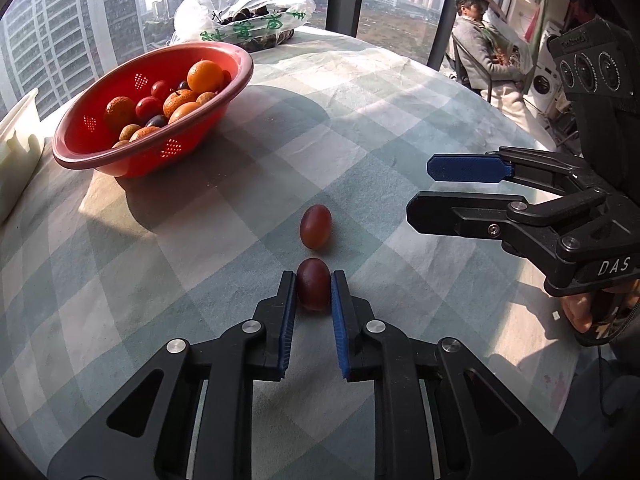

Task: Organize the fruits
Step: 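Grasp a red grape with the left gripper while the right gripper grasps the other grape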

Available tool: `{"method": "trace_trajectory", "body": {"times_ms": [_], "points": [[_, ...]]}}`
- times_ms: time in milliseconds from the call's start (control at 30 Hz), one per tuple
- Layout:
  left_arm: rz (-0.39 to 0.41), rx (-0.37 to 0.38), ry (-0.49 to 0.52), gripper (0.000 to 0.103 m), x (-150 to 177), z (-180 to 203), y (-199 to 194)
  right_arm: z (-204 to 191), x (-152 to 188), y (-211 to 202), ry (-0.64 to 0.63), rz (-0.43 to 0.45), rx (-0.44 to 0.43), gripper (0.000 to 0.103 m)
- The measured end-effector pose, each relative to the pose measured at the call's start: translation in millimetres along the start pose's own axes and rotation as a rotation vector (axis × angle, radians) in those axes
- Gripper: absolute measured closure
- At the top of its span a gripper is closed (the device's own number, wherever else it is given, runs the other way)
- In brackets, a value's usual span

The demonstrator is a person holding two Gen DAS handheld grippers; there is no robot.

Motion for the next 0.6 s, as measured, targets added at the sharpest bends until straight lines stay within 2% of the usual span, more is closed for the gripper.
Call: {"method": "trace_trajectory", "body": {"times_ms": [300, 500, 600], "points": [[0.026, -0.01, -0.003, 0.088, 1, 0, -5, -5, -1, 4, -0.006, -0.002, 0.013, 0.034], [0.066, -0.026, -0.057, 0.088, 16, -8, -24, -14, -4, 12, -0.038, -0.012, 0.022, 0.034], [0.088, -0.051, -0.096, 0.088, 29, -12, -39, -22, -2, 24, -0.07, -0.043, 0.029, 0.037]]}}
Point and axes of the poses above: each gripper's, at about its wrist camera, not at the fingertips, and y roughly the way its jaws point, z to its right, x to its underside, the point moved 5 cm from there along y, roughly the way its jaws point, and after that the axes turned 12 degrees about y, right-handed, at the moved point
